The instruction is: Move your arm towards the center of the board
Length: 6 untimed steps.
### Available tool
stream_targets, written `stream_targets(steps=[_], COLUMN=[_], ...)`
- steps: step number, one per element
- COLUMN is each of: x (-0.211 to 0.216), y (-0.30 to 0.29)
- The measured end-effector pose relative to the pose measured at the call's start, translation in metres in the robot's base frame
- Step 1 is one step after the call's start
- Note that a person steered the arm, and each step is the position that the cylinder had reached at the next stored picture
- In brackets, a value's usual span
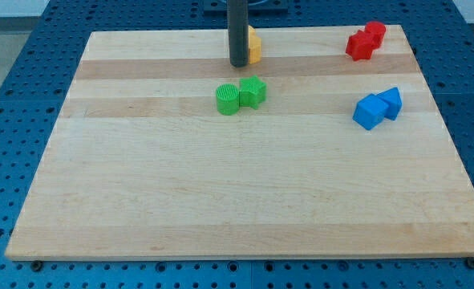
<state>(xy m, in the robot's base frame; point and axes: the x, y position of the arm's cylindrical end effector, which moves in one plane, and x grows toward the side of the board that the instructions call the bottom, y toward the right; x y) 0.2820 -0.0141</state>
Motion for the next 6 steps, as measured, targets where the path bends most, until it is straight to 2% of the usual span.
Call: stream_targets(steps=[2,3,4,6], x=[0.022,0.04,0.064,0.138], y=[-0.015,-0.046,-0.071,-0.062])
